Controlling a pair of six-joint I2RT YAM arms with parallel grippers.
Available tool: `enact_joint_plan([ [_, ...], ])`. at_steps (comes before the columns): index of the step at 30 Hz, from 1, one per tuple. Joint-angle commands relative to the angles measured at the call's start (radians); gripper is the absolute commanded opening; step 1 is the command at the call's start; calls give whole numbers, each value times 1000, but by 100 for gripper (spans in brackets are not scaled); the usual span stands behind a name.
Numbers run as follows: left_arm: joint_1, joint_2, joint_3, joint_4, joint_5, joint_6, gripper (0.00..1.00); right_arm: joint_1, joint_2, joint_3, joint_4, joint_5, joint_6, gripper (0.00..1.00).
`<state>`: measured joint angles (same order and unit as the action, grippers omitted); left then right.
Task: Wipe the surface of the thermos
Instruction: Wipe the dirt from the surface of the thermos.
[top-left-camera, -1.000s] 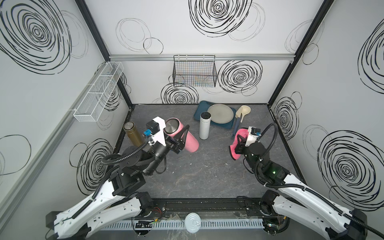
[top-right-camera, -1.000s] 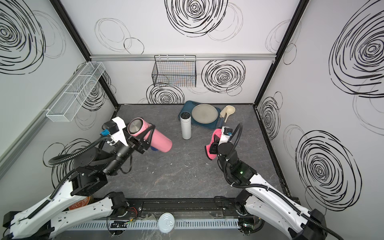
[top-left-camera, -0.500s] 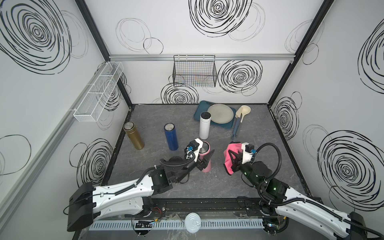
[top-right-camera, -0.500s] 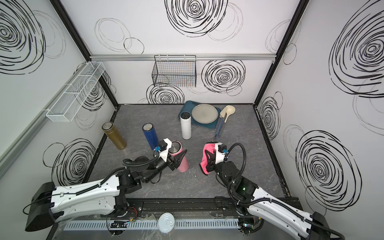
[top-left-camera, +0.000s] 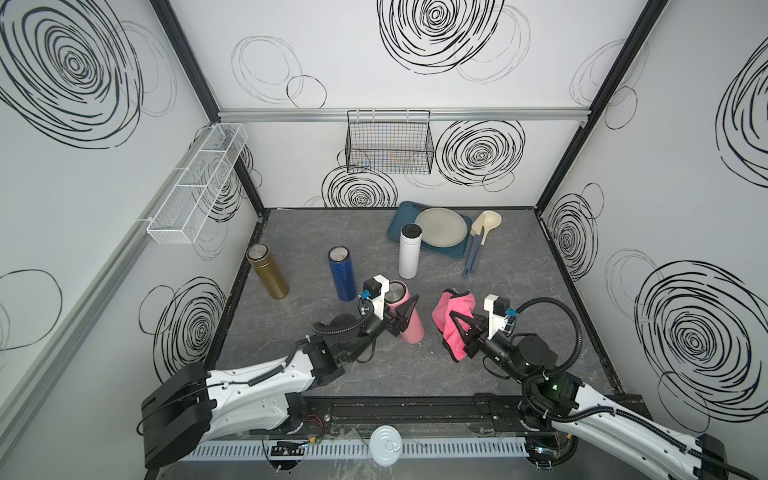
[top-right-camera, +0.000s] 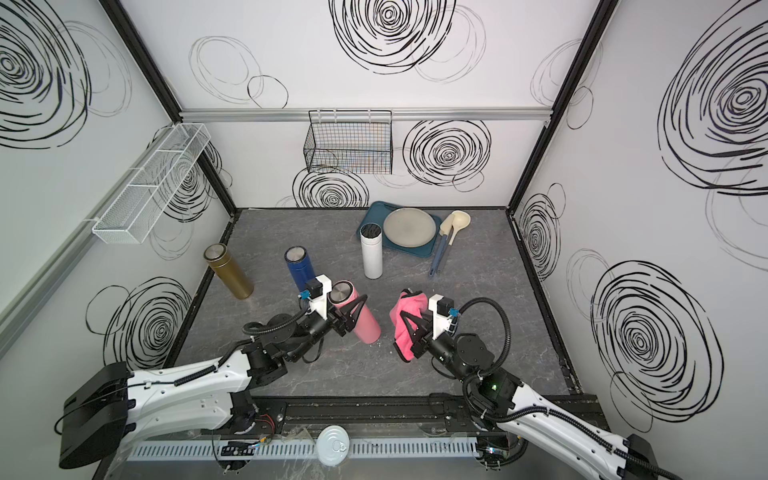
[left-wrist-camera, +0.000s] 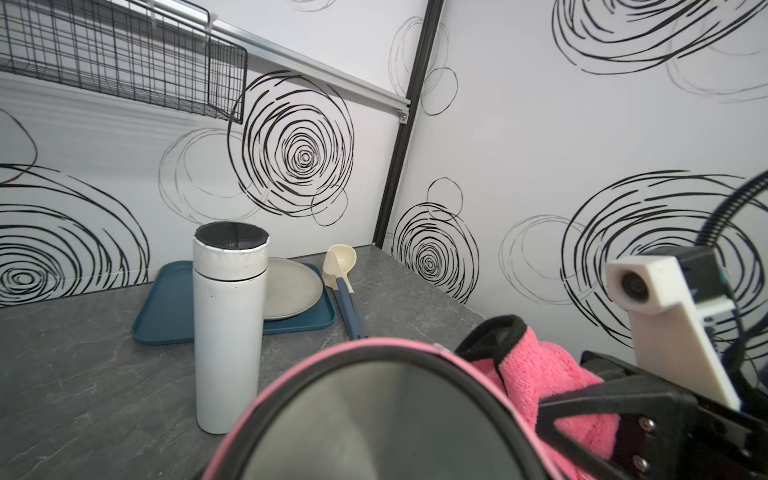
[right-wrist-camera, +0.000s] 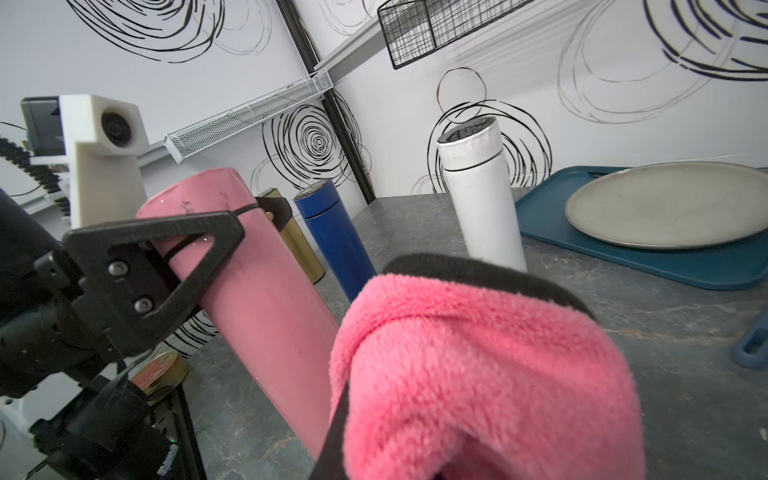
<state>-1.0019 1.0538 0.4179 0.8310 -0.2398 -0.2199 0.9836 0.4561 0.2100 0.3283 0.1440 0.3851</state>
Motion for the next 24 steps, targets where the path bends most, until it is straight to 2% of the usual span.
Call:
enact_joint_plan([
  [1,-10,-4,5,224,-1,37,0,32,114,71,59,-39,15,0],
  [4,-9,7,-1,244,13,36,0,70,244,41,141,-28,18,0],
  [7,-8,8,-8,275,34,36,0,105,315,21,160,11,21,0],
  [9,-9,8,-6,276,33,40,0,118,324,-13,171,42,21,0],
  [13,-10,8,-2,276,50,41,0,130,284,-56,208,24,13,0],
  [18,-22,16,3,281,88,71,0,181,258,46,170,8,-53,0],
  [24,-48,55,15,288,157,120,0,214,353,140,165,-2,-54,0],
])
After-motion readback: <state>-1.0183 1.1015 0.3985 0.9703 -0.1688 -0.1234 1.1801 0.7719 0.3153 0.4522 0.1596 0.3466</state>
